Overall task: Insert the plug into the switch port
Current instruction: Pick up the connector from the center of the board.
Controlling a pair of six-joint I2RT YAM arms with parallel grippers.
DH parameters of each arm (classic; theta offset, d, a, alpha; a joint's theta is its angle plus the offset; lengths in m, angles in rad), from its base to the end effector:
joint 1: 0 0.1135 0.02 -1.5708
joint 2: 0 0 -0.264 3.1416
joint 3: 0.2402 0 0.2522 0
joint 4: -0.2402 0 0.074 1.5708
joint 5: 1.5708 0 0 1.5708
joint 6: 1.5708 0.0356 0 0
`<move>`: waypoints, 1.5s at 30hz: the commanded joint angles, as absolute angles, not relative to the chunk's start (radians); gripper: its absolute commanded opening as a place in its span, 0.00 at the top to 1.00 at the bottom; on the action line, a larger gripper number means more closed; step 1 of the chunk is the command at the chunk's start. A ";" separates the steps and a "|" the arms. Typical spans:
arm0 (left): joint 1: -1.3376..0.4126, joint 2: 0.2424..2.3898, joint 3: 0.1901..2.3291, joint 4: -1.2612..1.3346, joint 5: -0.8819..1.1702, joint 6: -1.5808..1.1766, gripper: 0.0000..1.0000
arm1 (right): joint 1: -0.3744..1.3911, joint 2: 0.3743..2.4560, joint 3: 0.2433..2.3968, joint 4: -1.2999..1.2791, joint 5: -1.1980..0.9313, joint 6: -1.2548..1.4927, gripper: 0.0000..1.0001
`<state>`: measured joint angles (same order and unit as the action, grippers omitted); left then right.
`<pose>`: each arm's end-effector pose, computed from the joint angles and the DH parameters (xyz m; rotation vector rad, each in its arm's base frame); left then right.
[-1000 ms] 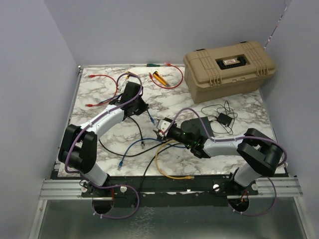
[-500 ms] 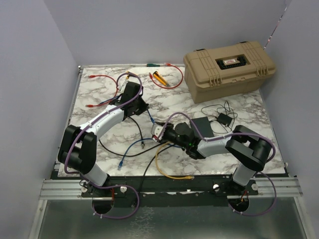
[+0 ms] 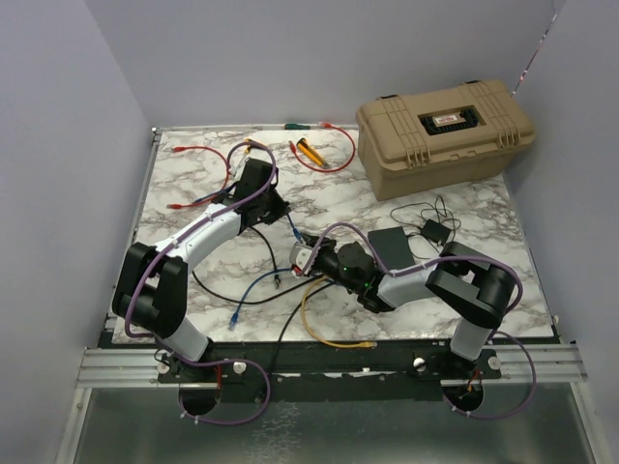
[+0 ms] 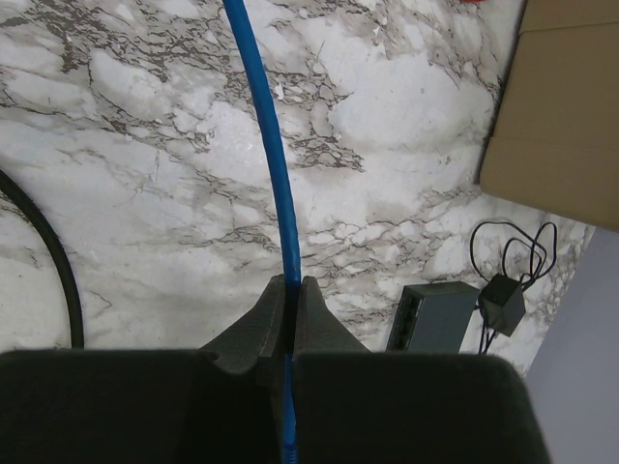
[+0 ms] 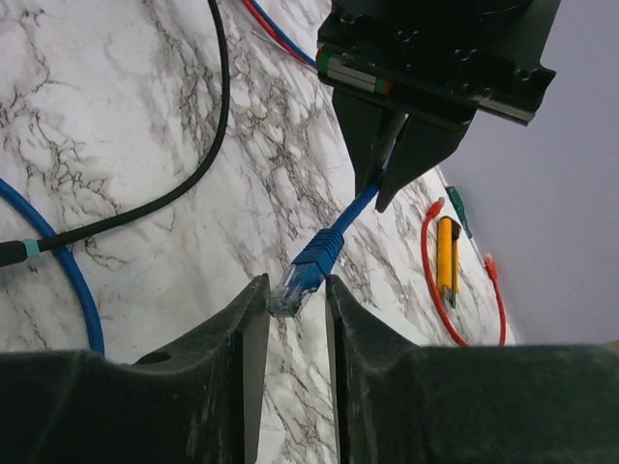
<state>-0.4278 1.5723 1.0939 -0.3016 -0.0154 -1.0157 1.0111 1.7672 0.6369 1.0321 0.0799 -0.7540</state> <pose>0.3127 -0.1420 0.2409 -0.7195 2.3495 -0.6634 0.1825 0.2859 0.1657 -1.2508 1.1069 0.1278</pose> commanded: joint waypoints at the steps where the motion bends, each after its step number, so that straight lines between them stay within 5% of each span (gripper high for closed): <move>1: -0.437 1.557 1.119 -0.316 0.000 -1.021 0.99 | 1.026 1.780 0.626 1.118 0.133 -0.772 0.74; 7: -0.443 1.558 1.130 -0.315 0.000 -0.984 0.96 | 1.026 1.760 0.626 1.112 0.144 -0.720 0.99; 12: -0.449 1.558 1.159 -0.316 0.000 -0.890 0.65 | 1.027 1.723 0.623 1.070 0.158 -0.657 0.99; 23: -0.457 1.501 1.202 -0.293 -0.072 -0.607 0.38 | 0.997 1.617 0.583 0.968 0.130 -0.427 0.99; 34: -0.462 1.313 1.104 -0.142 -0.038 -0.114 0.21 | 0.837 1.442 0.520 0.853 -0.092 -0.129 0.99; 45: -0.625 0.964 0.624 0.260 0.062 0.552 0.17 | 0.731 1.296 0.512 0.714 -0.262 0.070 0.99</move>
